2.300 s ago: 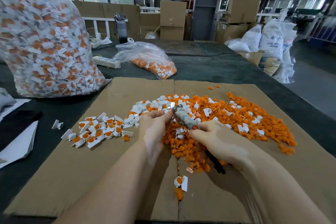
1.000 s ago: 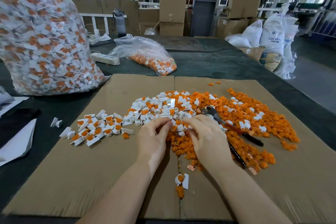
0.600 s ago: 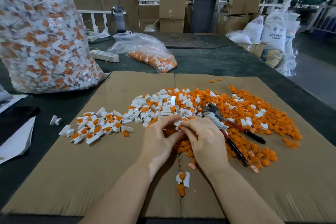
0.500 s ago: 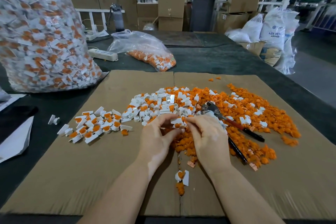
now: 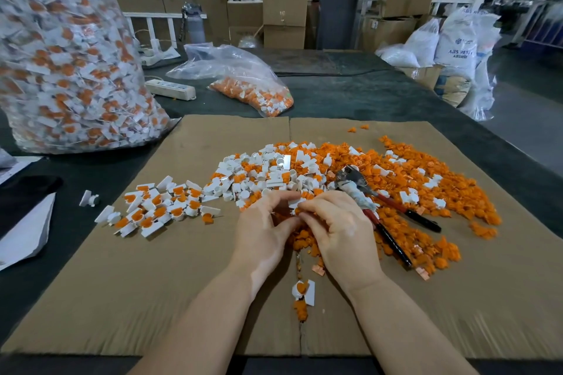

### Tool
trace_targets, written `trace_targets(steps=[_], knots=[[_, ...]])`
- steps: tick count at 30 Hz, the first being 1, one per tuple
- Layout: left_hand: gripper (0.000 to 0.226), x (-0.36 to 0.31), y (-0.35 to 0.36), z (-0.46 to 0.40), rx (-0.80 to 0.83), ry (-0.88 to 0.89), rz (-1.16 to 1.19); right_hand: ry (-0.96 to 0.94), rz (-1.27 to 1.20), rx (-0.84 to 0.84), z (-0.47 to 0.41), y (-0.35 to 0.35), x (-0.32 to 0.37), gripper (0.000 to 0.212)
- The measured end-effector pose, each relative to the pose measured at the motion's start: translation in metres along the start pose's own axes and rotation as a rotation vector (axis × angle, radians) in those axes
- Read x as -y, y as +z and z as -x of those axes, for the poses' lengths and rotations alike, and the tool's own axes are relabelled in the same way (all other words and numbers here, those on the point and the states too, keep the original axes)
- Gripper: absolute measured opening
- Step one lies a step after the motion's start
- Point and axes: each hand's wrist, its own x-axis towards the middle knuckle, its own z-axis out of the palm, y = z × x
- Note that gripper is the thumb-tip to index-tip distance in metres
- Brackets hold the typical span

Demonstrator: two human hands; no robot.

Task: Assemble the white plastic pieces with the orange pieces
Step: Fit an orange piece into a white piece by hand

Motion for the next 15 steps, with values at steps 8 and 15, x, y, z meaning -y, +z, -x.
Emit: trace_targets(steps=[8,15], knots=[[0.027,0.0001,0.0021,0.0018,-0.012,0.014,-0.042,-0.015,0.03,-0.001,-0.0019,0.0019,0.0005,0.005],[0.025,-0.0009,0.0035,0.001,-0.062,0.056,-0.058,0.02,0.026,-0.032,-0.0008,0.0007,0.0004,0.009]])
